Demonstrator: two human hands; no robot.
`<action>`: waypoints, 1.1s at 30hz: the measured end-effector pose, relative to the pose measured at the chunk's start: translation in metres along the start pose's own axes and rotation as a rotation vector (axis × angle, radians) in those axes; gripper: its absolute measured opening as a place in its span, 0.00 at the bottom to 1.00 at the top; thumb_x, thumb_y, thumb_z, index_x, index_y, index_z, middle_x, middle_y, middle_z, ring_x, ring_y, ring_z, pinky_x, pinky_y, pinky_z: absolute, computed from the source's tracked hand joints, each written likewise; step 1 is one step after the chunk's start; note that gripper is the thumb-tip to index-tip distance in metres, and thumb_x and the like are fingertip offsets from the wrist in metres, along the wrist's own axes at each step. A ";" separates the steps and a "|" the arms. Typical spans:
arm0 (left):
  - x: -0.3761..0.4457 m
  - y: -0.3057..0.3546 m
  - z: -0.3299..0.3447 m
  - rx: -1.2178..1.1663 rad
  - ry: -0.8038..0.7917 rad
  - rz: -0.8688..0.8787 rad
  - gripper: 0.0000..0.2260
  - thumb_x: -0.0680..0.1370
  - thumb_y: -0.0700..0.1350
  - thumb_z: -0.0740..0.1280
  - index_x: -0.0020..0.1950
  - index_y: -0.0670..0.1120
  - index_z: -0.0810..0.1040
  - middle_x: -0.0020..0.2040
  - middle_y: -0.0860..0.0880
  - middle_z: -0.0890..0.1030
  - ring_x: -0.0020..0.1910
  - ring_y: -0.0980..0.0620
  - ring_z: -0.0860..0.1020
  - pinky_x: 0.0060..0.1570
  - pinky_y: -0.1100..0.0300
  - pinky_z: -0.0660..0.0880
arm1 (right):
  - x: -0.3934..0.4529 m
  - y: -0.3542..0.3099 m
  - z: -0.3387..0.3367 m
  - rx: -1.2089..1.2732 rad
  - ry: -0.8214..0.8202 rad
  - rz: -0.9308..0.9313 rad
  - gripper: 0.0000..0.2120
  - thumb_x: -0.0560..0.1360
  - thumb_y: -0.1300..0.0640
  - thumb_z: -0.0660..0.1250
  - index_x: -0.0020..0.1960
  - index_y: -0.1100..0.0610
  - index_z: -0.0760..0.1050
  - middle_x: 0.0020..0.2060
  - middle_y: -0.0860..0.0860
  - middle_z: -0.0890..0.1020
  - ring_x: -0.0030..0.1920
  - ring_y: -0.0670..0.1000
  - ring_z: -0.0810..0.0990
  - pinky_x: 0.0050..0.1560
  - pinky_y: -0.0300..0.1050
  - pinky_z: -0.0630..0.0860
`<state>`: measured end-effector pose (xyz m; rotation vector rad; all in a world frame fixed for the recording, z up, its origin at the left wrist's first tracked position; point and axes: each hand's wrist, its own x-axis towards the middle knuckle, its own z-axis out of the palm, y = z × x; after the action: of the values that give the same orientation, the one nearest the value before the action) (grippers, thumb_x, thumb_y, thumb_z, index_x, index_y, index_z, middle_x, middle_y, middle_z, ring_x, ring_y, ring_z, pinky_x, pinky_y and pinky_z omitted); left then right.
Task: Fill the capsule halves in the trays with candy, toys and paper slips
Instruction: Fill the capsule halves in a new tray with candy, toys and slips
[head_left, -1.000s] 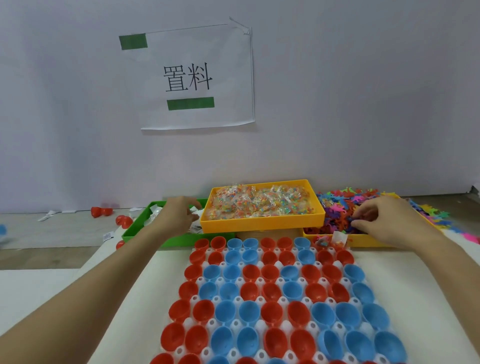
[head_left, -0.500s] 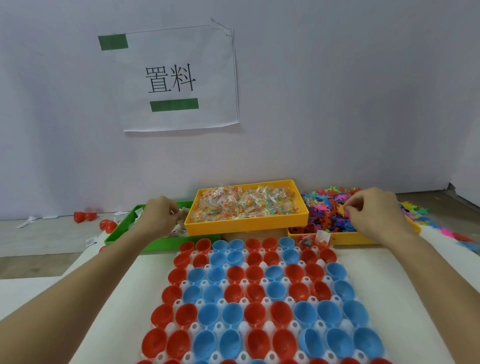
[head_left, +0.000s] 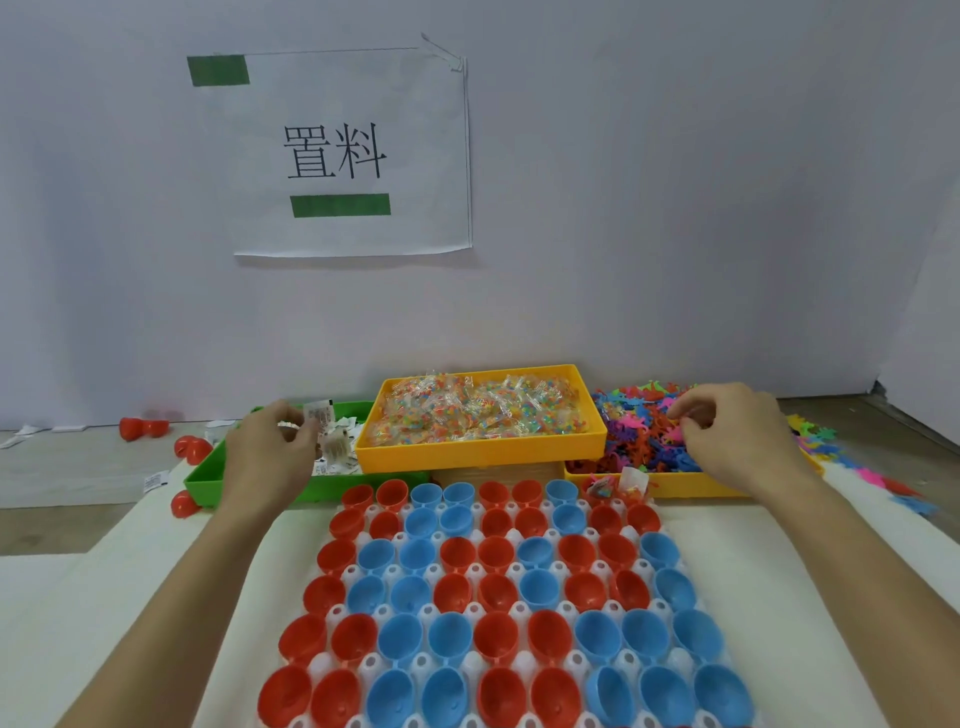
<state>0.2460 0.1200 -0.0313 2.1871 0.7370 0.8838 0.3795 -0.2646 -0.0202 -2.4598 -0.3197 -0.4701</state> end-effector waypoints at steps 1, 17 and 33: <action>0.000 -0.002 0.000 0.004 -0.006 -0.003 0.08 0.81 0.46 0.66 0.51 0.43 0.81 0.41 0.44 0.84 0.40 0.46 0.82 0.42 0.50 0.79 | 0.000 0.000 -0.001 -0.006 0.005 0.000 0.09 0.76 0.65 0.68 0.45 0.52 0.83 0.40 0.51 0.82 0.40 0.51 0.76 0.44 0.39 0.69; 0.002 -0.004 -0.003 -0.076 -0.015 -0.022 0.14 0.81 0.40 0.66 0.67 0.42 0.74 0.47 0.42 0.84 0.38 0.55 0.81 0.32 0.59 0.73 | -0.002 -0.017 -0.011 0.379 -0.060 -0.021 0.08 0.78 0.64 0.68 0.50 0.51 0.81 0.43 0.49 0.84 0.37 0.44 0.84 0.38 0.36 0.74; -0.003 0.000 0.000 0.020 -0.015 0.027 0.09 0.80 0.42 0.68 0.52 0.38 0.84 0.42 0.47 0.82 0.44 0.47 0.79 0.50 0.54 0.75 | -0.029 -0.075 0.022 0.208 -0.370 -0.356 0.11 0.76 0.64 0.71 0.50 0.49 0.83 0.36 0.40 0.84 0.42 0.32 0.80 0.41 0.21 0.70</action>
<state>0.2438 0.1176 -0.0321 2.2238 0.7141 0.8764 0.3337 -0.1957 -0.0100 -2.2784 -0.9216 -0.1100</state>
